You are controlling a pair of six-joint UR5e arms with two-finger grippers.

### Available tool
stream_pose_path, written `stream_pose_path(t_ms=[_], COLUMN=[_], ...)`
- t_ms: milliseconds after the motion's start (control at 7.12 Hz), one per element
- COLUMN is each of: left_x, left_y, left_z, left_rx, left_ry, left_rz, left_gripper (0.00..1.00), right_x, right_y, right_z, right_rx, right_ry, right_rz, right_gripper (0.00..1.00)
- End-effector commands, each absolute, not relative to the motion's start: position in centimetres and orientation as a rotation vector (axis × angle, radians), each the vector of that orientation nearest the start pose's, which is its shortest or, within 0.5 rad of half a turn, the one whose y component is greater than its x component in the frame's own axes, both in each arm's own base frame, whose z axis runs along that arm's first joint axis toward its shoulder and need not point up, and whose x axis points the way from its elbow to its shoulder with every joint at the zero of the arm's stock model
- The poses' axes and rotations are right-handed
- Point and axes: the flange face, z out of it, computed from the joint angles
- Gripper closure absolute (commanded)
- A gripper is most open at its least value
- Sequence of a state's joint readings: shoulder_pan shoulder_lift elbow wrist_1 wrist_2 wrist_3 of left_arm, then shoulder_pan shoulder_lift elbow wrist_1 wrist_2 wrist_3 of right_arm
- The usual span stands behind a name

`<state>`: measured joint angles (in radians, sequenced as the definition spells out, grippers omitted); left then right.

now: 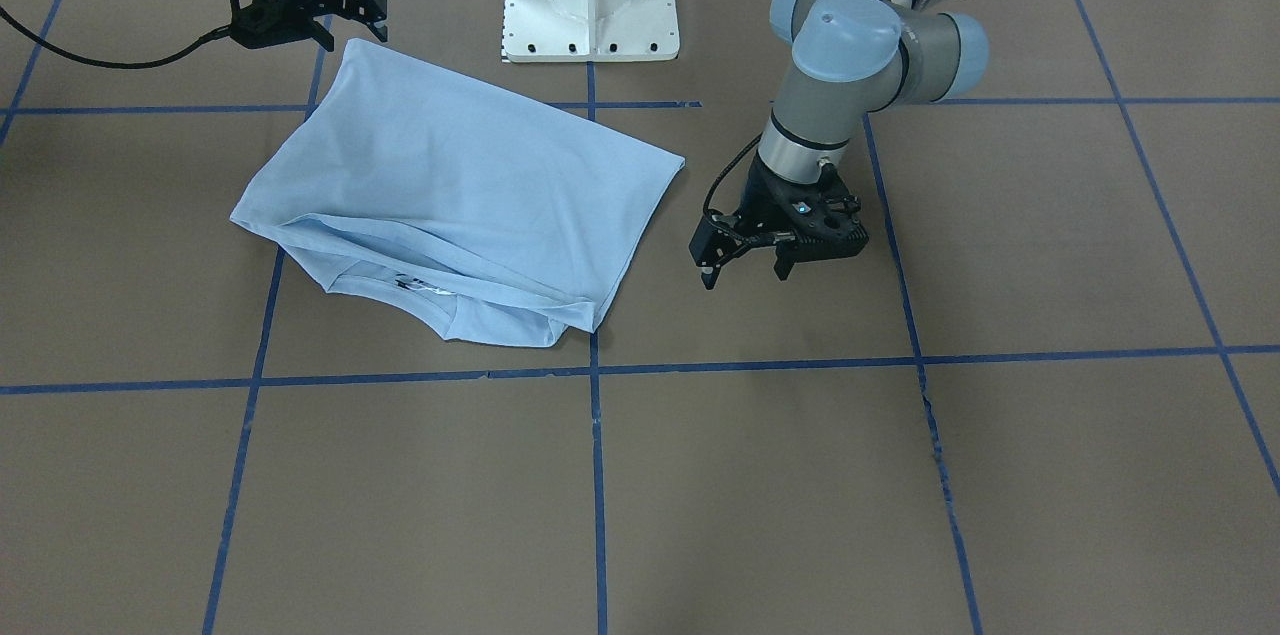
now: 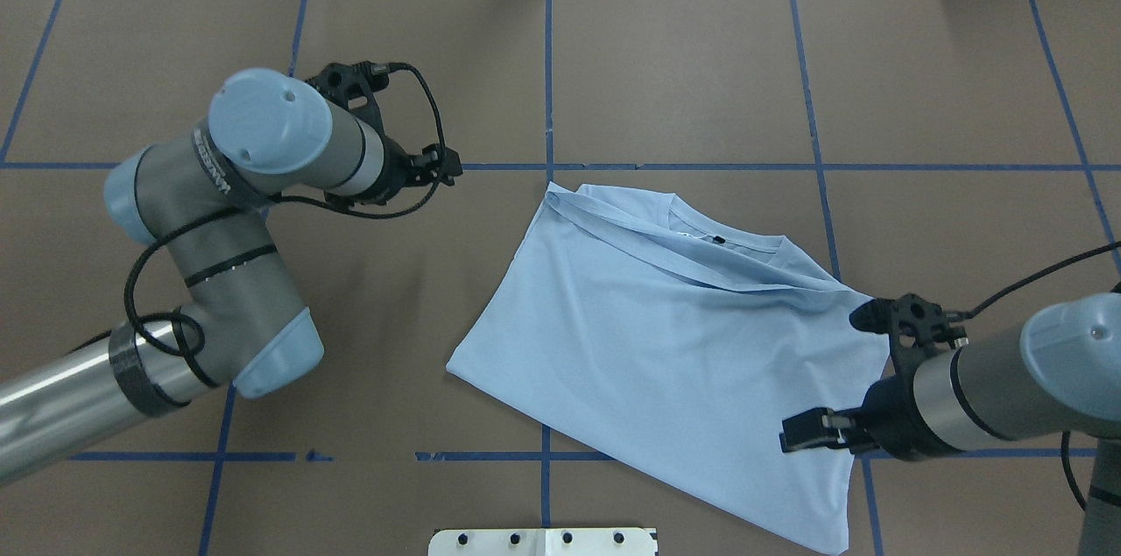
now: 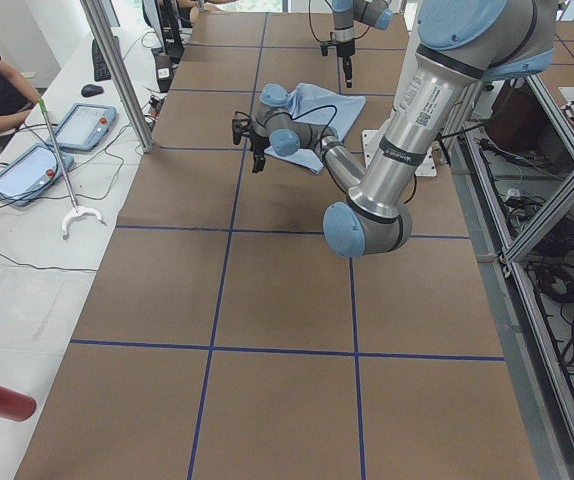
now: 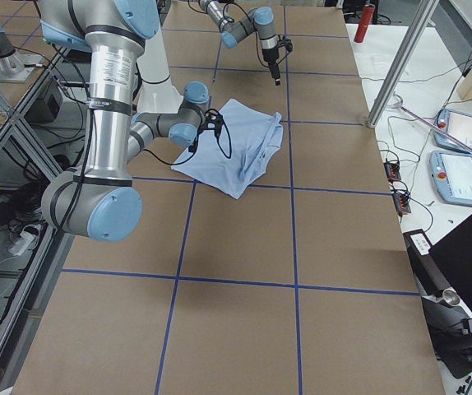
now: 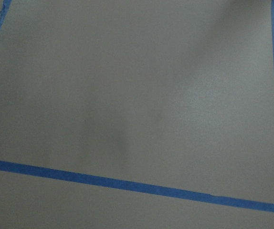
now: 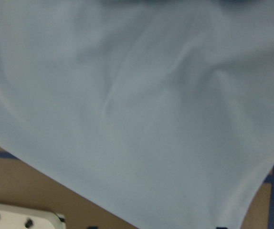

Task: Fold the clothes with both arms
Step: 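Drag the folded shirt away from the left arm with the right gripper, then grasp the shirt's near corner with the left gripper while the right gripper holds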

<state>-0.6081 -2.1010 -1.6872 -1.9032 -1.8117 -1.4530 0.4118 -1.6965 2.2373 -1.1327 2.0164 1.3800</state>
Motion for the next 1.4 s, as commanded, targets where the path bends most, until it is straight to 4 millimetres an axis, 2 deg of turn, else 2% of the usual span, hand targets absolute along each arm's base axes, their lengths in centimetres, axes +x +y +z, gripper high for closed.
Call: stream_pose_path(t_ms=[0,140,281,421,561,842,1123,1263], left_x=[50.3,52.9,54.8,56.2,56.6,56.6,56.9,56.9], left_y=[-36.2,-31.4,-28.7,-28.2,-28.9,-30.0,-30.1,-30.1], left_z=[25.5,25.5,25.6,26.5,26.6,26.9,27.1,26.9], left_rx=[-0.072,-0.184,-0.232,-0.237,-0.203,-0.176,-0.173,-0.173], left_ry=[1.058,1.032,1.014,0.988,0.987,0.981,0.975,0.978], left_rz=[-0.413,-0.465,-0.519,-0.525,-0.546,-0.572,-0.575,-0.574], left_gripper=[0.00,0.01,0.06,0.07,0.10,0.13,0.18,0.26], right_x=[-32.4,-32.9,-32.8,-32.8,-32.9,-33.0,-32.7,-32.6], right_y=[-31.5,-33.8,-35.7,-35.9,-36.5,-36.8,-37.1,-37.1], right_z=[30.3,28.8,28.2,28.0,28.8,29.3,29.2,29.1], right_rx=[0.061,0.106,0.123,0.130,0.136,0.137,0.147,0.149], right_ry=[-1.125,-1.150,-1.162,-1.164,-1.143,-1.134,-1.133,-1.138], right_rz=[0.103,0.125,0.145,0.128,0.146,0.155,0.163,0.162], right_gripper=[0.00,0.00,0.00,0.00,0.00,0.00,0.00,0.00])
